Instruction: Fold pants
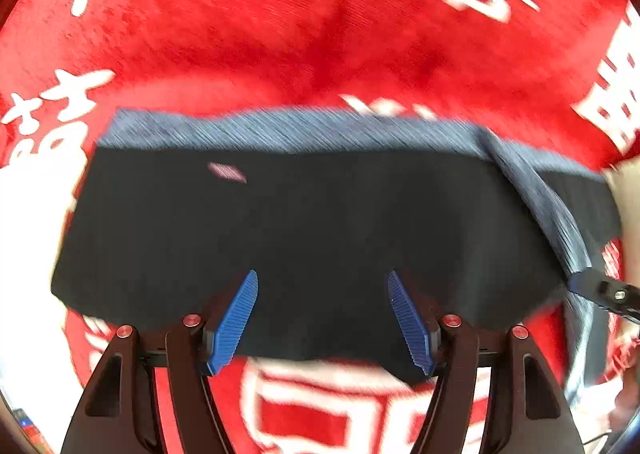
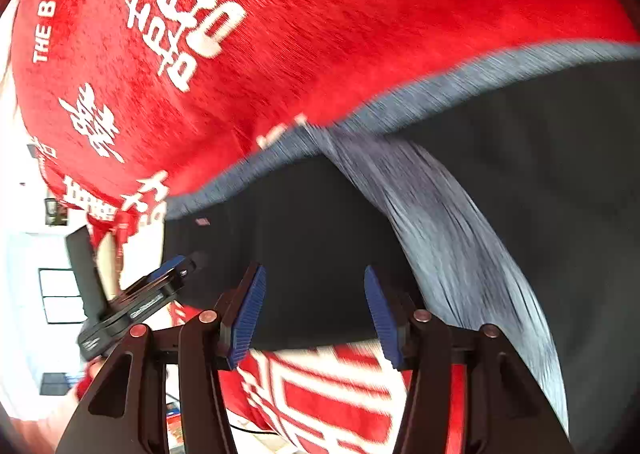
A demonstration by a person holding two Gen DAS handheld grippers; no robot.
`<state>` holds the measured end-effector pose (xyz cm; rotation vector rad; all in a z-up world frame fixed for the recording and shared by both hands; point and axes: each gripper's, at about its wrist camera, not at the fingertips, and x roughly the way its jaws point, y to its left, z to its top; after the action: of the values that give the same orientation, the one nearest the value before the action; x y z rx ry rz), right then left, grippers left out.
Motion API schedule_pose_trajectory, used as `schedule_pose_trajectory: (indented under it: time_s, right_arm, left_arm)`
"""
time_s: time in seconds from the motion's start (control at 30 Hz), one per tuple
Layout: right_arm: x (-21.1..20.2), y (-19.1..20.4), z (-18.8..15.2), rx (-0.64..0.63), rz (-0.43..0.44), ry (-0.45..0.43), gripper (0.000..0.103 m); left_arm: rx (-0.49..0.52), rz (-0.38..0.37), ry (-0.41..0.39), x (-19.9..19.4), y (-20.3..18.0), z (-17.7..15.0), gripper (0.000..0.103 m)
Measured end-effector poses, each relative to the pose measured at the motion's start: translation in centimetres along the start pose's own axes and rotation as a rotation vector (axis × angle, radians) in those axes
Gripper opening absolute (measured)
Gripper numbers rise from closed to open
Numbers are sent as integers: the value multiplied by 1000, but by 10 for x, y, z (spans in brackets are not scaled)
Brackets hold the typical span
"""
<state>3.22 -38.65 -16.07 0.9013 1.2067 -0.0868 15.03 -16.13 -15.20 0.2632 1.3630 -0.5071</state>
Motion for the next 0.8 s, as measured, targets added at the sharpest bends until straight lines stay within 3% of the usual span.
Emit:
schedule_pose_trajectory:
  time_s: [0.2, 0.47, 0.7, 0.8]
  right_arm:
    - [-41, -30, -85, 83, -105, -83, 56]
    - [-96, -94, -199, 300, -276, -183, 56]
    - [-114, -134, -240, 394, -377, -222, 56]
    - [-120, -152, -247, 415, -353, -241, 56]
  left_arm:
    - [98, -122, 48, -23, -50, -54, 69]
    - [264, -207, 117, -35, -107, -113, 69]
    - [339, -243, 163, -17, -143, -118, 69]
    - [350, -242, 163, -14, -162, -117, 69]
